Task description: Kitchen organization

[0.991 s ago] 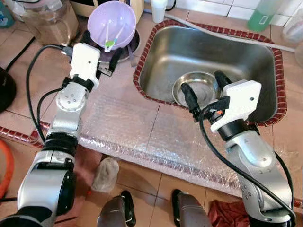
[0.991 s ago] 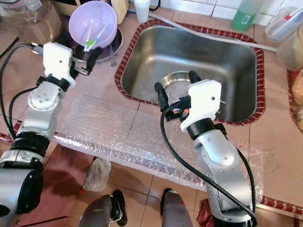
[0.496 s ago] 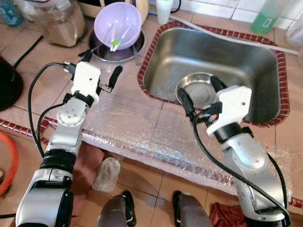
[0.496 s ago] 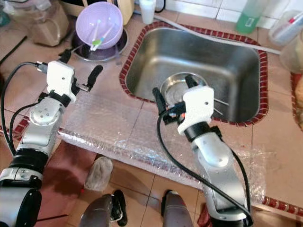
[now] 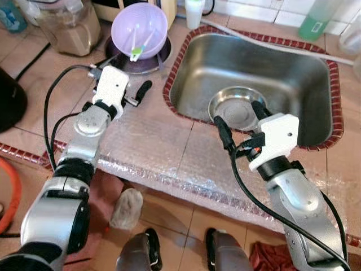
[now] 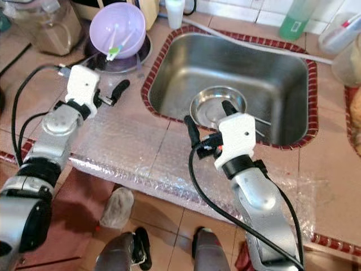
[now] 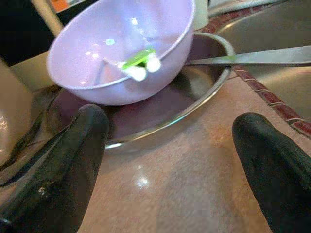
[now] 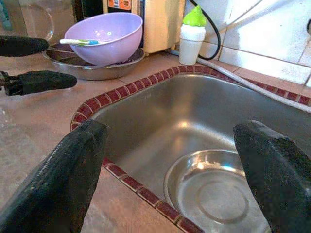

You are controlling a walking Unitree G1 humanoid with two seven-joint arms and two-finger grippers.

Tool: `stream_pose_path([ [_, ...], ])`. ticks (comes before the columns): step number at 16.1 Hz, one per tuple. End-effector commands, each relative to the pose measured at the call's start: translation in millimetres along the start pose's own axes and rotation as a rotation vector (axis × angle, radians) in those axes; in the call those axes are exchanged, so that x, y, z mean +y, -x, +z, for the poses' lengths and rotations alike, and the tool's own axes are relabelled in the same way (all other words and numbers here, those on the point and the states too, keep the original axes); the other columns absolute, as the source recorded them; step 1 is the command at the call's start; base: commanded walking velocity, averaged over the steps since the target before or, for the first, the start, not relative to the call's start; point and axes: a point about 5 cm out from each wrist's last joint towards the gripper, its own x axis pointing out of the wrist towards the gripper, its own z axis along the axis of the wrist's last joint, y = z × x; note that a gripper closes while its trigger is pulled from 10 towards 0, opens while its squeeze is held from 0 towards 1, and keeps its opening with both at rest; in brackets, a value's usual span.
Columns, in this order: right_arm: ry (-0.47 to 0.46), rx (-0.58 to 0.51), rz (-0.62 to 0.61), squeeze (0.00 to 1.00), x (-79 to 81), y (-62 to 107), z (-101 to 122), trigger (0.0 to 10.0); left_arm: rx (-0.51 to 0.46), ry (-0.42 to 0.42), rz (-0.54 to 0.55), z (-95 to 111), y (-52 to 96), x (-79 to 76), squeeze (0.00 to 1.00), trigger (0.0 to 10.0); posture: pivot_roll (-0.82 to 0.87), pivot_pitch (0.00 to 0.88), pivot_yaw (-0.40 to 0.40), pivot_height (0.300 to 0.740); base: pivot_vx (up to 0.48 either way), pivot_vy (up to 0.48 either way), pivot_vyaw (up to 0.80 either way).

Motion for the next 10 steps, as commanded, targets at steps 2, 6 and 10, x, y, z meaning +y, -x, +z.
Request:
stream_pose_path([
  [2, 0.008, -0.009, -0.001, 0.00, 1.2, 4.0, 3.9, 10.0, 0.041, -0.019, -0.043, -4.9, -1.5, -0.9, 0.00, 10.0, -0.27, 0.236, 0.063, 0.740, 0.000, 0.000, 0.00],
  [6, 0.011, -0.009, -0.006, 0.00, 0.7, 5.8, 4.2, 10.0, 0.098, -0.043, -0.082, -8.2, -5.9, -1.1, 0.00, 10.0, -0.27, 0.235, 0.064, 0.740, 0.000, 0.000, 0.00],
  [10, 0.009, -0.008, -0.003, 0.00, 2.2, 5.4, 3.2, 10.0, 0.117, -0.084, -0.091, -3.1, -10.6, 5.7, 0.00, 10.0, -0.27, 0.230, 0.065, 0.740, 0.000, 0.000, 0.00],
])
